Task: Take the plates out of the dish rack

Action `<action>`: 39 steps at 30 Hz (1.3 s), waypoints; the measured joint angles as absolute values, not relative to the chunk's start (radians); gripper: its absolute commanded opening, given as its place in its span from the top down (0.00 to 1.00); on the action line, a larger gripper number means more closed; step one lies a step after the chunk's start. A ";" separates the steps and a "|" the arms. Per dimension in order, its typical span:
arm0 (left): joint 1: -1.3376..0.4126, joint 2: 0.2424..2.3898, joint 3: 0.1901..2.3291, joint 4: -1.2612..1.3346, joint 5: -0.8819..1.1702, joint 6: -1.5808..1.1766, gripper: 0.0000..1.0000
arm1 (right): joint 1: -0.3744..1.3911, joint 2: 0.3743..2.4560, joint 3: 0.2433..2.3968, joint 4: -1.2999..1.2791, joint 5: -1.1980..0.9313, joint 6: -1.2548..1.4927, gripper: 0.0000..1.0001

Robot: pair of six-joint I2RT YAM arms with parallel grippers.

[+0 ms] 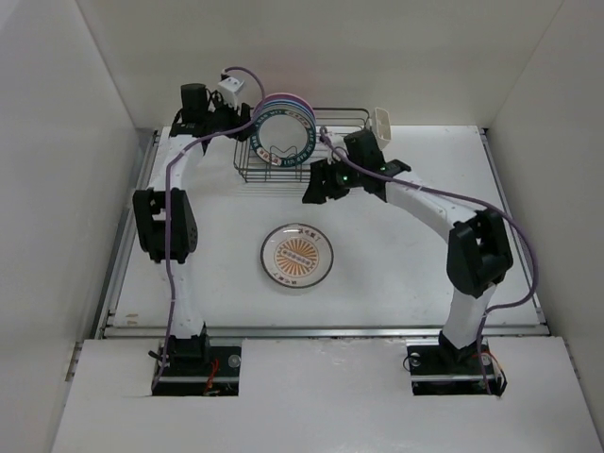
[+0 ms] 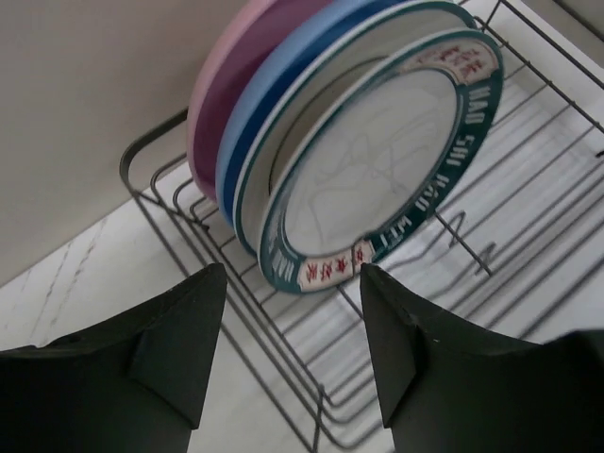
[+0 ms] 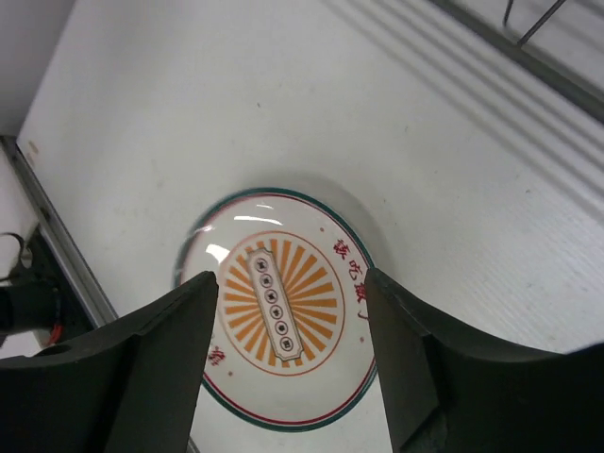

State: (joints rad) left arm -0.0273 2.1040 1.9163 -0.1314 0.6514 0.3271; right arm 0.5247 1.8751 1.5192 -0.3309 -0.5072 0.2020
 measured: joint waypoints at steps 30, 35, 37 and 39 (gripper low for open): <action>-0.049 2.324 1.990 0.134 0.730 0.223 1.00 | 0.392 1.724 1.570 -0.454 -0.349 0.215 0.29; -0.025 2.287 2.006 0.138 0.744 0.170 1.00 | 0.392 1.735 1.597 -0.456 -0.356 0.225 0.30; -0.017 2.266 2.020 0.138 0.755 0.150 1.00 | 0.392 1.735 1.597 -0.456 -0.361 0.230 0.30; -0.008 2.241 2.029 0.134 0.771 0.122 1.00 | 0.392 1.735 1.597 -0.456 -0.363 0.236 0.31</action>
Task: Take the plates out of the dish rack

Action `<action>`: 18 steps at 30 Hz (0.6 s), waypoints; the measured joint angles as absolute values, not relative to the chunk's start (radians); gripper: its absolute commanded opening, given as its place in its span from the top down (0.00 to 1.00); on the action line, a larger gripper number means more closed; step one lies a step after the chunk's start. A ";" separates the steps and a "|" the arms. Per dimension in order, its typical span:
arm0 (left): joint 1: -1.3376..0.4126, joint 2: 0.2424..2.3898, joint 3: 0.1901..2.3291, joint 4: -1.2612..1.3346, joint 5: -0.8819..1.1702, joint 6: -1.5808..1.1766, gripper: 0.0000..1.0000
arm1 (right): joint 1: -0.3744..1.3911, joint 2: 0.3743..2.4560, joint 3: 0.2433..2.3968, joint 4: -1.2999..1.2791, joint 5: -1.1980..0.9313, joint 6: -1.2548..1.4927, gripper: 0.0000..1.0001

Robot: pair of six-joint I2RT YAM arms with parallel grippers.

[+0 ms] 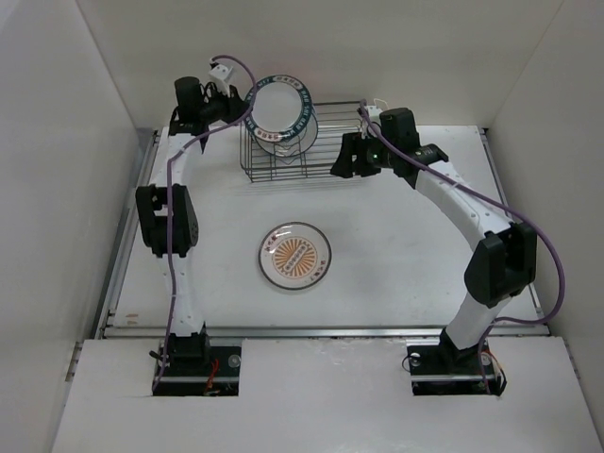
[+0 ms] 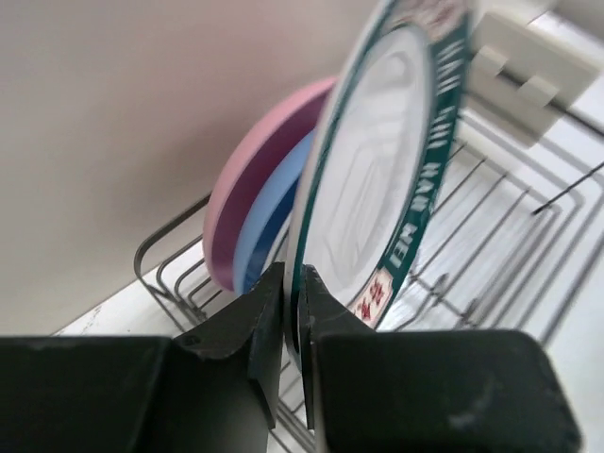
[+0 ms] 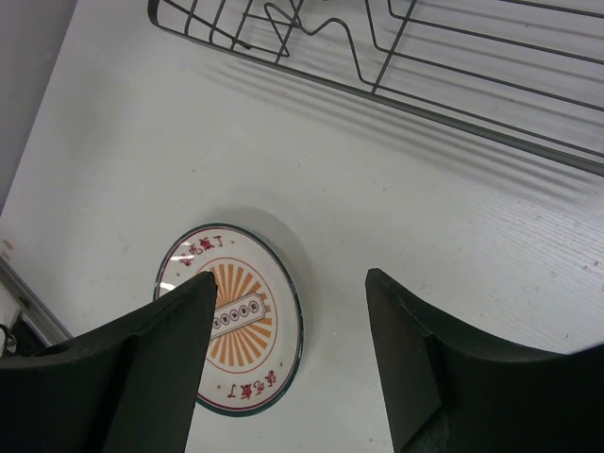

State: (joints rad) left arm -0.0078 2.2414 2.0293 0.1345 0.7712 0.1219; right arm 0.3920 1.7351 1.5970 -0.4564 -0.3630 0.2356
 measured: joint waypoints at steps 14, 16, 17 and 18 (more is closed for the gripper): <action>0.022 1.985 2.019 -0.177 0.966 -0.088 1.00 | 0.392 1.718 1.510 -0.397 -0.359 0.274 0.39; 0.025 1.950 1.999 -0.319 1.017 0.005 1.00 | 0.392 1.699 1.478 -0.395 -0.348 0.282 0.40; 0.023 1.927 1.975 -0.442 1.036 0.093 1.00 | 0.392 1.684 1.462 -0.393 -0.338 0.286 0.40; 0.019 1.916 1.961 -0.517 1.042 0.162 1.00 | 0.392 1.666 1.446 -0.392 -0.327 0.290 0.40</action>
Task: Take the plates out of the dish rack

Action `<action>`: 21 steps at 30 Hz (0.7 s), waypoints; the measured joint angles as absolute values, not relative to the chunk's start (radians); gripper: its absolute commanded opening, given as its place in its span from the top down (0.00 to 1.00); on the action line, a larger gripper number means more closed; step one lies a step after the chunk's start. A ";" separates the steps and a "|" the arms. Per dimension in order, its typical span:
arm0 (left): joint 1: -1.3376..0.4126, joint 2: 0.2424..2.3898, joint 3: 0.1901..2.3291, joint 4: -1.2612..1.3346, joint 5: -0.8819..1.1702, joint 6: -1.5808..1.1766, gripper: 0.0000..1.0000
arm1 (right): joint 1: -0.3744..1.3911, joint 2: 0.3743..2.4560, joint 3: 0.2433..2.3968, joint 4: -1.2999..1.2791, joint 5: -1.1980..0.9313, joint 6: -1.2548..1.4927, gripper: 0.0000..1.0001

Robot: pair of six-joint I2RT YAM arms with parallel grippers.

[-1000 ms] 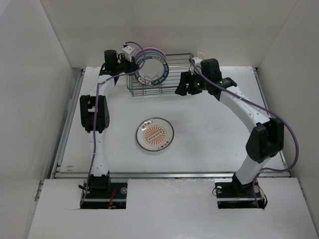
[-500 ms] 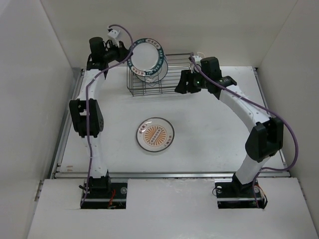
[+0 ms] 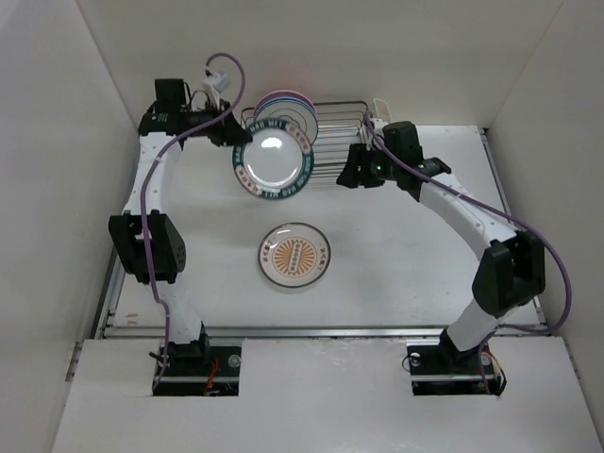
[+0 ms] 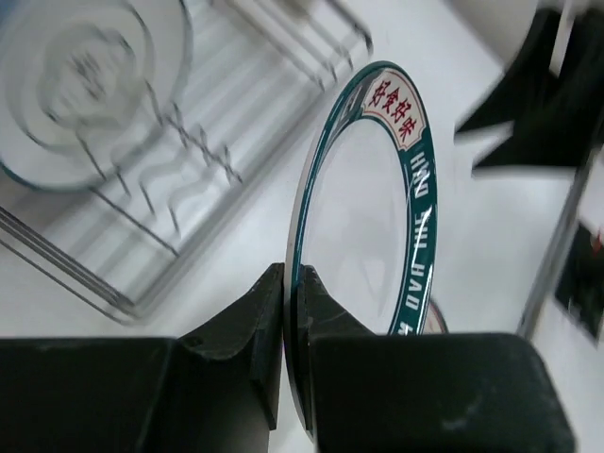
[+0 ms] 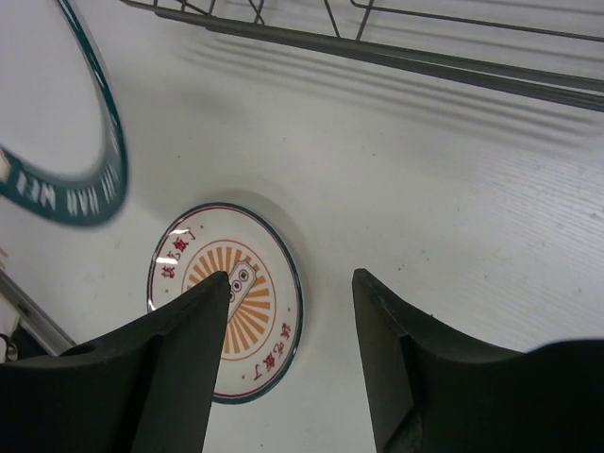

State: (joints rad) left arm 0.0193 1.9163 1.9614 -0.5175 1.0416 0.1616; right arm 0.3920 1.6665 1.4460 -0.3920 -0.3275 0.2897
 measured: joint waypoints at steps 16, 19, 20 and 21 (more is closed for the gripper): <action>-0.249 1.888 1.393 -0.849 0.923 0.657 1.00 | 0.392 1.547 1.340 -0.347 -0.162 0.397 0.40; -0.259 1.888 1.377 -0.766 0.913 0.574 1.00 | 0.392 1.546 1.332 -0.334 -0.150 0.406 0.40; -0.257 1.888 1.372 -0.739 0.908 0.553 1.00 | 0.392 1.546 1.327 -0.329 -0.146 0.409 0.40; -0.255 1.888 1.366 -0.713 0.904 0.529 1.00 | 0.392 1.545 1.321 -0.330 -0.139 0.413 0.40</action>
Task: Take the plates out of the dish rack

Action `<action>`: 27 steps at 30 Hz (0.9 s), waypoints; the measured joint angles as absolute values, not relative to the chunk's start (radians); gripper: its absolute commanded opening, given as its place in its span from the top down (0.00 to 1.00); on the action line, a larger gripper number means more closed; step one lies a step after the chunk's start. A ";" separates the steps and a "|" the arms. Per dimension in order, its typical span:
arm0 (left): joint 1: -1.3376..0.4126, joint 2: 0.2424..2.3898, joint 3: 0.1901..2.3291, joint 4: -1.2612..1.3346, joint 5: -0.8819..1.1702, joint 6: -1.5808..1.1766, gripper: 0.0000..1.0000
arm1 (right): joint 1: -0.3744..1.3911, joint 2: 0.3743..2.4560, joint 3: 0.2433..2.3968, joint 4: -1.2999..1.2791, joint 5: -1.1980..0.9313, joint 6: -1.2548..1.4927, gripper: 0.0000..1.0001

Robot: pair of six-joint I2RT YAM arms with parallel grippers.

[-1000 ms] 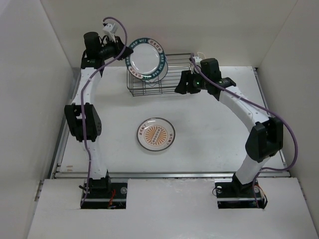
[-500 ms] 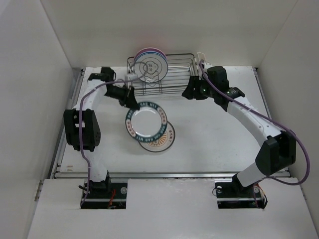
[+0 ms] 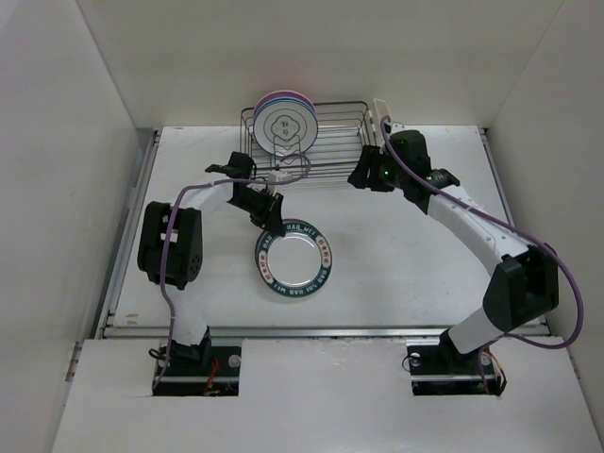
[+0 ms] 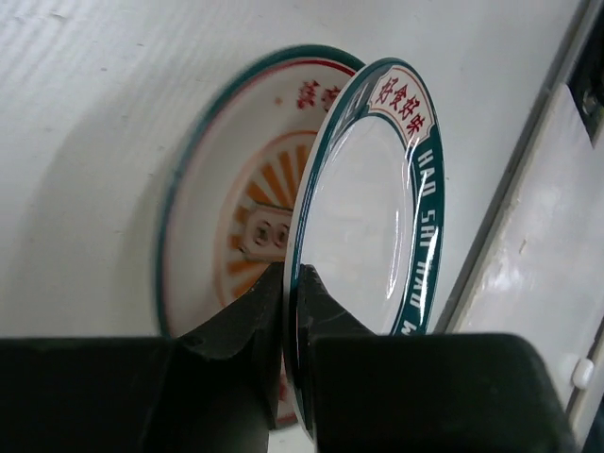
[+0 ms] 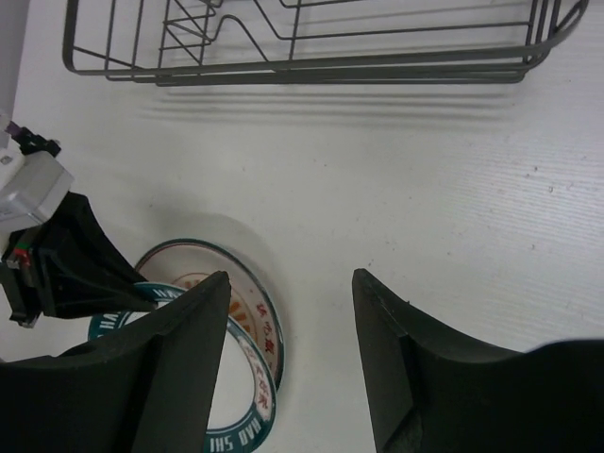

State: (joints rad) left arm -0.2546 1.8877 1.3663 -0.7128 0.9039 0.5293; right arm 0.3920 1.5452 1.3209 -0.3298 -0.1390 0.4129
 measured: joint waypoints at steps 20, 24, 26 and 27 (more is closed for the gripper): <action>-0.232 1.888 1.411 -0.658 0.852 0.456 1.00 | 0.347 1.813 1.675 -0.453 0.200 0.472 0.24; -0.210 1.888 1.487 -0.762 0.857 0.553 1.00 | 0.323 1.877 1.691 -0.493 0.224 0.473 0.24; -0.200 1.888 1.504 -0.805 0.847 0.614 0.99 | 0.314 1.911 1.708 -0.506 0.232 0.473 0.24; -0.199 1.888 1.505 -0.829 0.836 0.640 0.96 | 0.311 1.931 1.724 -0.514 0.235 0.473 0.24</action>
